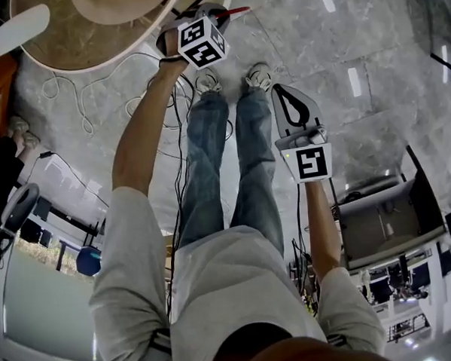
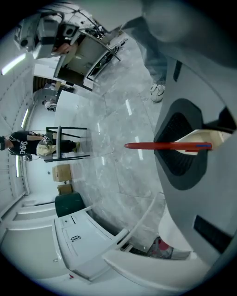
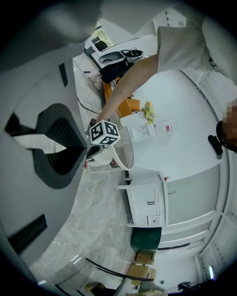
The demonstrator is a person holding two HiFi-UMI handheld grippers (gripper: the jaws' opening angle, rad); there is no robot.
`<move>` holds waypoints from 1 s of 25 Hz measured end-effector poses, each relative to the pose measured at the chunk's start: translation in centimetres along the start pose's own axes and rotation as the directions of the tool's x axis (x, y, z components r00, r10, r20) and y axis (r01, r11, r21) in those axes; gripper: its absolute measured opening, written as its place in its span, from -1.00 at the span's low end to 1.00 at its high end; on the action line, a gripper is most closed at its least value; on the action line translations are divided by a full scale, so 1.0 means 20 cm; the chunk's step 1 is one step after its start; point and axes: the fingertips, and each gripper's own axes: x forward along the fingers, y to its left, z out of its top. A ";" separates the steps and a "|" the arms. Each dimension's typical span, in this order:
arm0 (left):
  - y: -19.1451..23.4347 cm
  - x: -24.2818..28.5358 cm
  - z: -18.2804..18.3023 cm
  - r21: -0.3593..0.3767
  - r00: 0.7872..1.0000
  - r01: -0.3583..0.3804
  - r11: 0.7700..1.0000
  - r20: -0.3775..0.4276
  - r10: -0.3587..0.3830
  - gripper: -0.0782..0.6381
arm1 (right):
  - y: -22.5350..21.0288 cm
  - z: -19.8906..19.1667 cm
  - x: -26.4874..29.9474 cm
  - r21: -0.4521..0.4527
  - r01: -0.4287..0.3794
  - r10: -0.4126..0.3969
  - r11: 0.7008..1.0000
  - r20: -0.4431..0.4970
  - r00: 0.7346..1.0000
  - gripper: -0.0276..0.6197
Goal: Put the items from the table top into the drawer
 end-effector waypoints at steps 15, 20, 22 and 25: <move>0.05 0.55 -0.72 -0.258 0.988 -0.098 0.961 -0.140 0.063 -0.62 | 0.04 -0.51 0.23 0.090 -0.028 0.038 0.996 -0.111 0.993 -0.84; 0.06 0.70 -0.77 -0.260 0.986 -0.094 0.961 -0.161 0.053 -0.62 | -0.01 -0.55 0.26 0.095 -0.017 0.030 0.995 -0.131 0.991 -0.84; 0.07 0.75 -0.79 -0.275 0.985 -0.094 0.957 -0.168 0.048 -0.62 | -0.04 -0.56 0.27 0.098 -0.008 0.021 0.995 -0.138 0.990 -0.84; 0.07 0.81 -0.82 -0.282 0.984 -0.091 0.955 -0.173 0.043 -0.62 | -0.07 -0.56 0.28 0.090 0.001 0.012 0.996 -0.144 0.989 -0.84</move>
